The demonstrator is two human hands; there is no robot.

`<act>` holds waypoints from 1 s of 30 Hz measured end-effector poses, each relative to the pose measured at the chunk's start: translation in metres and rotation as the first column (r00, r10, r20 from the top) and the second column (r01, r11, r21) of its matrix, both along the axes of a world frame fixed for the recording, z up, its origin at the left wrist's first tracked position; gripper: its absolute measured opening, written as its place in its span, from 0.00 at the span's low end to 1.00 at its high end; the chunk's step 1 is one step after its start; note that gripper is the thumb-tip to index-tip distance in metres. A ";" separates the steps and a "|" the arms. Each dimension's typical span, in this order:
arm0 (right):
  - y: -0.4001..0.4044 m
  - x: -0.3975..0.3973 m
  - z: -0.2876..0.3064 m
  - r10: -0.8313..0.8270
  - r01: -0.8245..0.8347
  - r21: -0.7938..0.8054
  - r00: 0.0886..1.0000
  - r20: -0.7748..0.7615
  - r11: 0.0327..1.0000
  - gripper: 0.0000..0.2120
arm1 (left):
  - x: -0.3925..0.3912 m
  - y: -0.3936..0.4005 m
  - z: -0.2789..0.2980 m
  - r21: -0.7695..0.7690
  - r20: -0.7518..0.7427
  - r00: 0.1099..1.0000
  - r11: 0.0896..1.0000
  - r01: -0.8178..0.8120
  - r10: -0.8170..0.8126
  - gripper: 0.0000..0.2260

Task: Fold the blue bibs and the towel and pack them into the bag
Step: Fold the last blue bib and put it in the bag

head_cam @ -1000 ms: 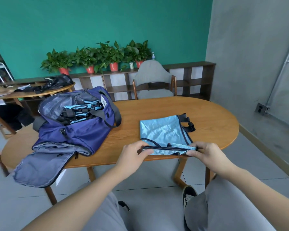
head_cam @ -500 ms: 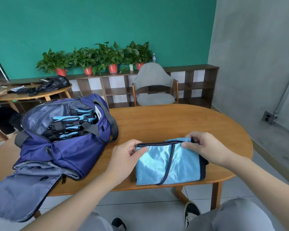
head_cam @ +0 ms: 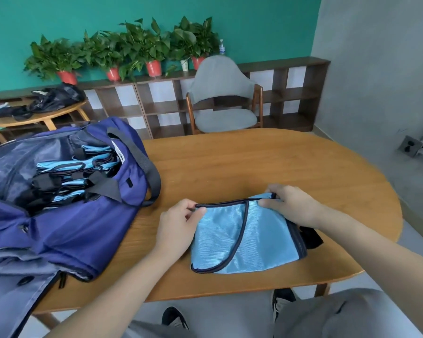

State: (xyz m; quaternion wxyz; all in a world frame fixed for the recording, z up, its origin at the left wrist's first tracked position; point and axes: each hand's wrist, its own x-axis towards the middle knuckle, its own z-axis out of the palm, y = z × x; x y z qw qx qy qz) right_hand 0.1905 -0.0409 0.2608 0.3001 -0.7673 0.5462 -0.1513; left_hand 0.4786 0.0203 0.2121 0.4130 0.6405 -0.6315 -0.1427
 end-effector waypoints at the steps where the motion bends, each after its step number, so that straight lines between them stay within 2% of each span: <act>1: -0.001 0.000 0.001 -0.002 0.002 0.006 1.000 0.005 1.000 0.12 | 0.000 -0.001 0.000 0.001 0.010 1.000 1.000 -0.015 0.015 0.09; 6: -0.004 0.009 0.004 -0.041 0.040 -0.029 0.999 -0.036 0.999 0.15 | -0.003 0.000 0.003 -0.011 0.025 0.997 0.997 -0.076 0.077 0.08; 8: -0.001 0.015 0.009 -0.077 0.058 -0.144 0.988 -0.132 0.988 0.19 | -0.003 0.004 0.002 -0.025 0.022 0.991 0.991 -0.129 0.130 0.08; 10: 0.008 0.021 0.013 -0.141 0.062 -0.304 0.959 -0.247 0.951 0.21 | -0.002 0.008 0.002 -0.021 0.085 0.977 0.980 -0.197 0.198 0.07; 12: 0.027 0.028 0.012 -0.209 -0.012 -0.551 0.918 -0.337 0.834 0.21 | -0.001 0.010 0.003 -0.031 0.133 0.967 0.977 -0.213 0.215 0.03; 13: 0.040 0.032 0.009 -0.224 -0.069 -0.654 0.908 -0.354 0.753 0.20 | 0.000 0.010 0.003 -0.051 0.151 0.972 0.983 -0.175 0.180 0.05; 15: 0.070 0.041 -0.003 -0.229 -0.072 -0.769 0.933 -0.277 0.635 0.15 | 0.003 0.007 0.001 -0.109 0.250 0.967 0.994 -0.024 0.051 0.11; 17: 0.097 0.049 -0.019 -0.231 -0.012 -0.724 0.944 -0.235 0.689 0.14 | 0.008 0.005 0.002 -0.081 0.331 0.938 0.988 0.135 -0.101 0.09; 20: 0.107 0.050 -0.042 -0.249 0.077 -0.595 0.945 -0.212 0.800 0.23 | 0.016 0.002 0.001 0.023 0.317 0.924 0.976 0.218 -0.214 0.07; 22: 0.095 0.042 -0.048 -0.242 0.062 -0.557 0.936 -0.257 0.828 0.29 | 0.015 0.003 0.001 0.004 0.296 0.932 0.976 0.218 -0.209 0.12; 24: 0.076 0.031 -0.046 -0.250 0.116 -0.431 0.931 -0.266 0.895 0.29 | 0.013 0.007 0.003 -0.043 0.326 0.925 0.975 0.219 -0.194 0.15; 26: 0.060 0.022 -0.043 -0.270 0.189 -0.353 0.943 -0.196 0.916 0.29 | 0.010 0.012 0.005 -0.079 0.362 0.907 0.963 0.259 -0.214 0.15; 28: 0.051 0.017 -0.042 -0.256 0.215 -0.386 0.965 -0.057 0.897 0.29 | 0.010 0.015 0.005 -0.116 0.384 0.896 0.951 0.288 -0.224 0.12; 30: 0.050 0.015 -0.041 -0.119 0.110 -0.415 0.993 0.004 0.903 0.31 | 0.009 0.016 0.005 -0.172 0.408 0.890 0.940 0.295 -0.204 0.12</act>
